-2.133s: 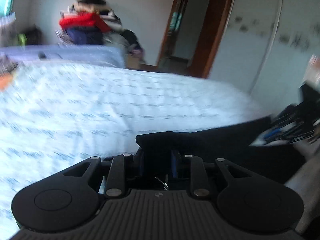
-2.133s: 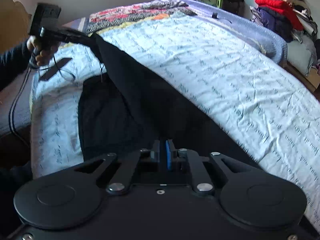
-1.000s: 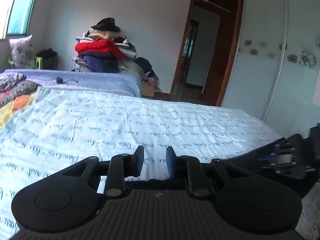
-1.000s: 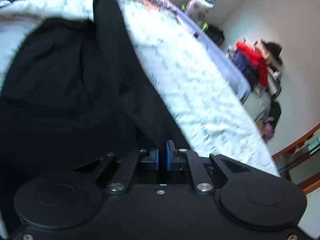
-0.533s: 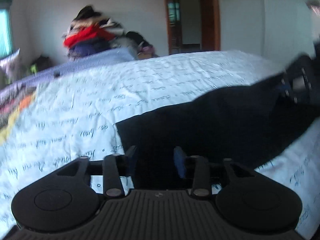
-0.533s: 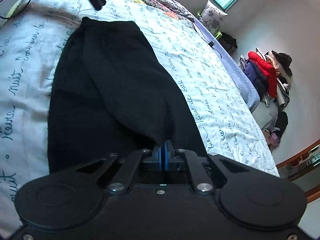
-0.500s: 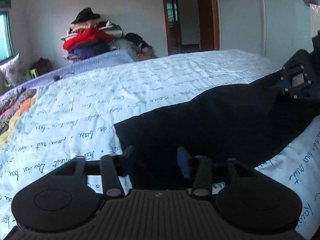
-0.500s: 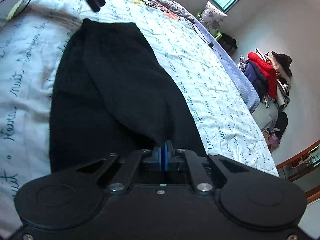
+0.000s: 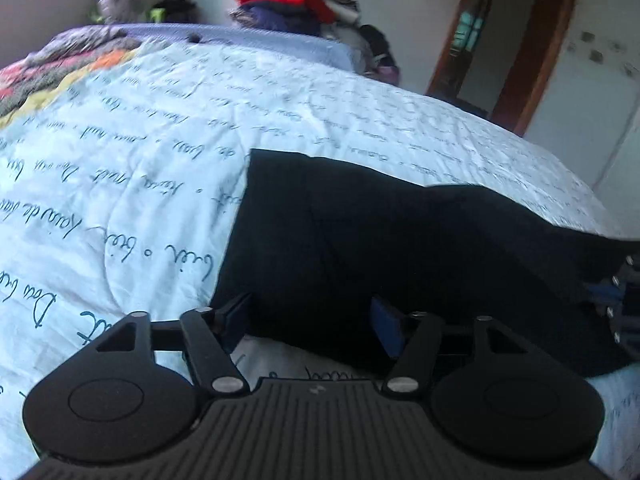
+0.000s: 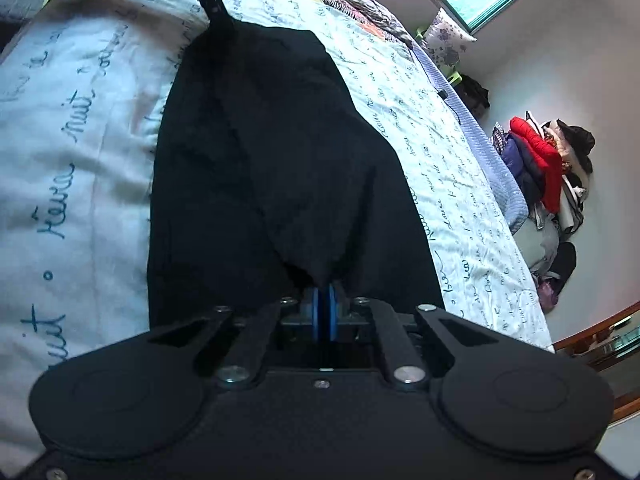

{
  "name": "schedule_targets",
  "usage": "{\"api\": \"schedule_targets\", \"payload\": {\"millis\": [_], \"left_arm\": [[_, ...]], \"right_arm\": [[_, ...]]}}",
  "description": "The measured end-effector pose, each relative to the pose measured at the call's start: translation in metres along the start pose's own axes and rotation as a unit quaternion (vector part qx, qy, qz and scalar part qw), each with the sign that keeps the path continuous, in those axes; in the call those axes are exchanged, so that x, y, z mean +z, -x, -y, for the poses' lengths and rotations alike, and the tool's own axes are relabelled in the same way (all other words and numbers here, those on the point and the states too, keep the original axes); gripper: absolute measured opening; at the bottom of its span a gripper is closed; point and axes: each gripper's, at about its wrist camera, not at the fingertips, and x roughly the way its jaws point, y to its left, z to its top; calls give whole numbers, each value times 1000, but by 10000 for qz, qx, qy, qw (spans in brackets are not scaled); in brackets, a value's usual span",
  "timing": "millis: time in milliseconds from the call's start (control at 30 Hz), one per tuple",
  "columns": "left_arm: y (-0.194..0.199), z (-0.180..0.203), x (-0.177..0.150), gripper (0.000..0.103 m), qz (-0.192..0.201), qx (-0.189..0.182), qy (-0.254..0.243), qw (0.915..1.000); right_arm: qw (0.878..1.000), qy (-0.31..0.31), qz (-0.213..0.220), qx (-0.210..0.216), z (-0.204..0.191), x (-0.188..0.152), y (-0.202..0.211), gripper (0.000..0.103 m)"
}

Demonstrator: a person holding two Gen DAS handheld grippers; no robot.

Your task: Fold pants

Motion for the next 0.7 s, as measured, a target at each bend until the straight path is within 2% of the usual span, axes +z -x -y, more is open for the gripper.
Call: {"api": "schedule_targets", "payload": {"millis": [33,133,167,233,467,600,700], "left_arm": [[-1,-3,2,78,-19,-29,127,9999],[-9,-13,7,76,-113,-151,677,9975],[-11,-13,10,62,-144,-110,800,9966],[-13,-10,14,38,-221,69,706,9972],[1,4,32,35,-71,384,-135,9991],[20,0,45,34,54,313,-333,9989],[20,-5,43,35,-72,426,-555,9975]], "right_arm": [[10000,-2,31,-16,1,1,1,4],[9999,-18,96,-70,5,2,2,4],[9999,-24,108,-107,5,2,1,4],[9998,5,105,-191,5,2,-2,5],[9999,45,-117,-24,2,7,-13,3],[9999,18,86,-78,2,17,14,3],[9996,-151,153,196,-7,22,32,3]]}}
